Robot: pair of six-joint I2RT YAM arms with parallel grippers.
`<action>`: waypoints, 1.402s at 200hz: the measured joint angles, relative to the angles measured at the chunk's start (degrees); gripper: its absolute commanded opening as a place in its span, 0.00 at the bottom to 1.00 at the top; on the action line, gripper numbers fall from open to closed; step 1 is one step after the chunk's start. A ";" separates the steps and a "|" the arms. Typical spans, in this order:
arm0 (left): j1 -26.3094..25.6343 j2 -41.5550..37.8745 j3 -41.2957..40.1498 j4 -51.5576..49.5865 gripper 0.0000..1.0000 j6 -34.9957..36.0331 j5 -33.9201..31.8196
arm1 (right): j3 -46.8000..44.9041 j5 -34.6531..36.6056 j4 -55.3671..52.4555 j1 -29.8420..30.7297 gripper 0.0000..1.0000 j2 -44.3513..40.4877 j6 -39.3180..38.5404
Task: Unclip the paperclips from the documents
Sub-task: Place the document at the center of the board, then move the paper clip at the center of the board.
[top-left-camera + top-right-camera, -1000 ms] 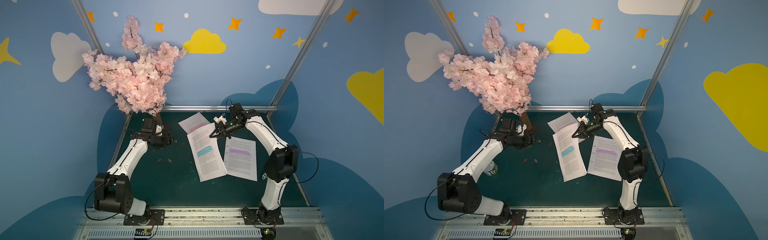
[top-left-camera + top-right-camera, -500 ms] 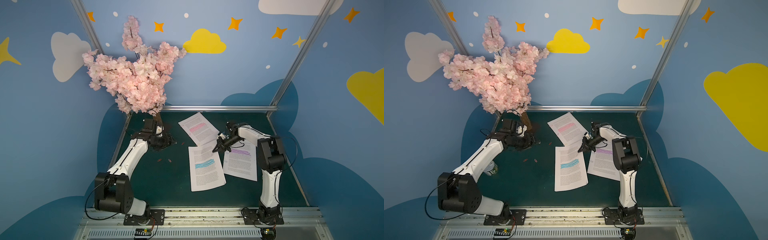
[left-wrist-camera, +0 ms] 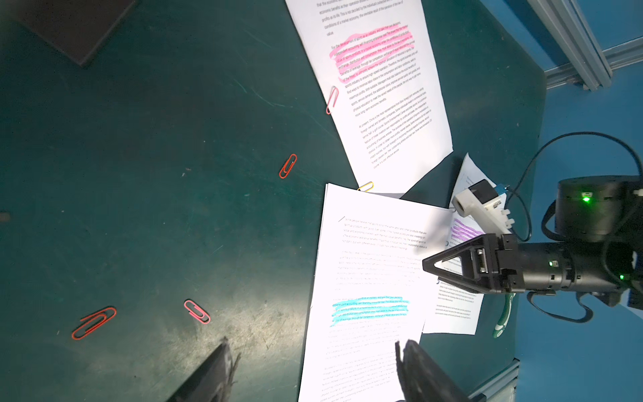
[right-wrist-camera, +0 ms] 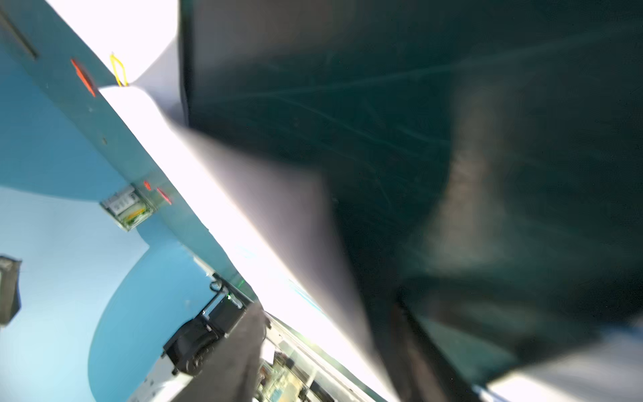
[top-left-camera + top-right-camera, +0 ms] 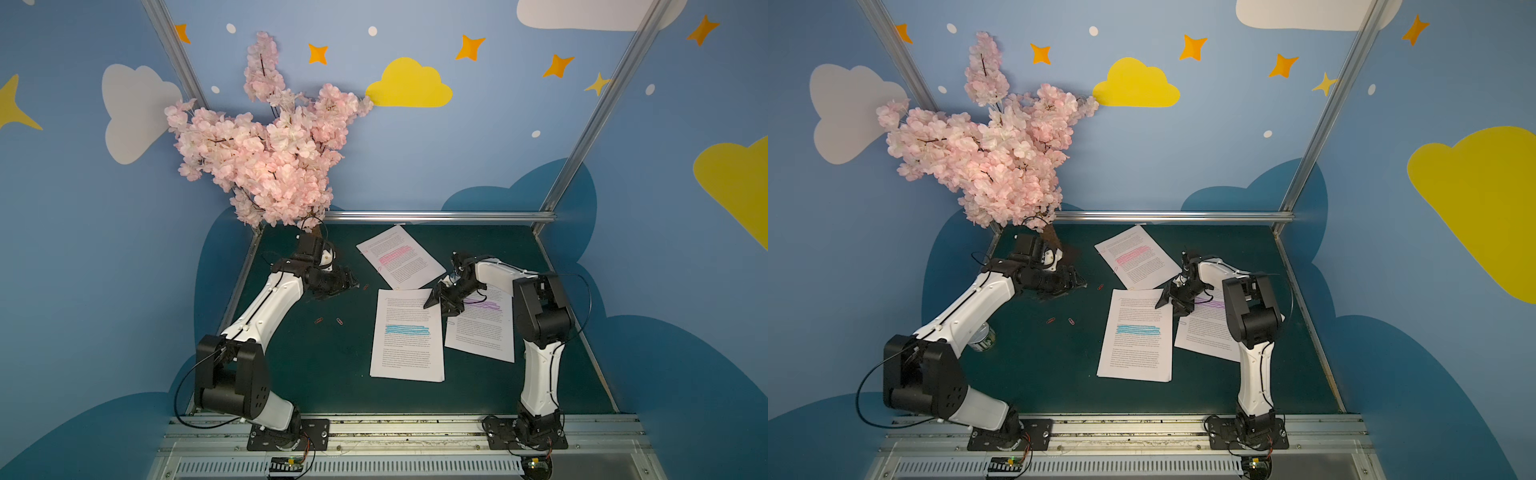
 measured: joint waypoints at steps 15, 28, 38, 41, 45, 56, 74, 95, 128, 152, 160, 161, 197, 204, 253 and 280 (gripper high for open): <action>-0.87 1.88 2.38 0.00 0.77 0.26 -0.66 | -0.13 3.10 -2.82 -1.60 0.73 -2.45 -1.07; -1.73 4.13 4.70 0.11 0.77 0.59 -1.36 | 0.42 5.46 -5.51 -3.93 0.74 -5.05 -2.64; -2.43 6.10 6.62 0.11 0.77 1.09 -1.90 | 2.38 6.64 -8.07 -5.44 0.74 -6.51 -4.22; -2.69 7.02 7.32 0.13 0.77 1.40 -2.16 | 3.39 6.95 -8.83 -5.92 0.73 -6.80 -4.81; -2.99 7.96 8.22 0.15 0.76 1.70 -2.36 | 5.01 7.41 -9.86 -6.54 0.73 -7.02 -5.44; -4.07 11.41 11.08 0.02 0.75 2.99 -4.26 | 10.29 8.22 -12.17 -7.41 0.73 -6.86 -7.96; -6.27 18.05 16.63 -0.42 0.70 6.08 -8.17 | 19.39 8.72 -15.19 -7.39 0.73 -5.20 -11.28; -9.07 26.01 23.17 -1.55 0.64 9.77 -13.60 | 26.62 8.44 -17.11 -7.10 0.72 -1.29 -14.08; -11.65 33.57 26.64 -2.78 0.59 12.98 -20.04 | 38.86 8.35 -20.17 -7.13 0.73 10.95 -16.63; -11.78 36.89 27.28 -3.54 0.57 13.99 -23.61 | 46.40 8.28 -20.00 -7.93 0.73 19.04 -17.29; -11.78 37.88 27.65 -3.63 0.57 14.25 -24.96 | 47.45 8.28 -19.30 -8.33 0.73 20.81 -17.22; -11.78 38.05 27.69 -3.63 0.57 14.27 -25.29 | 47.52 8.28 -19.23 -8.37 0.73 20.94 -17.20; -11.80 40.96 29.92 -4.13 0.55 15.37 -31.10 | 49.81 7.61 -16.70 -9.68 0.73 25.00 -15.74; -11.85 41.48 30.93 -4.31 0.53 15.39 -32.41 | 49.81 7.37 -16.44 -9.84 0.73 25.09 -15.54; -11.93 43.80 34.07 -5.97 0.42 13.84 -38.18 | 48.17 6.29 -14.86 -9.38 0.73 25.00 -15.74; -10.86 43.10 32.39 -6.19 0.38 10.80 -38.49 | 46.58 5.95 -14.88 -9.07 0.72 24.98 -16.06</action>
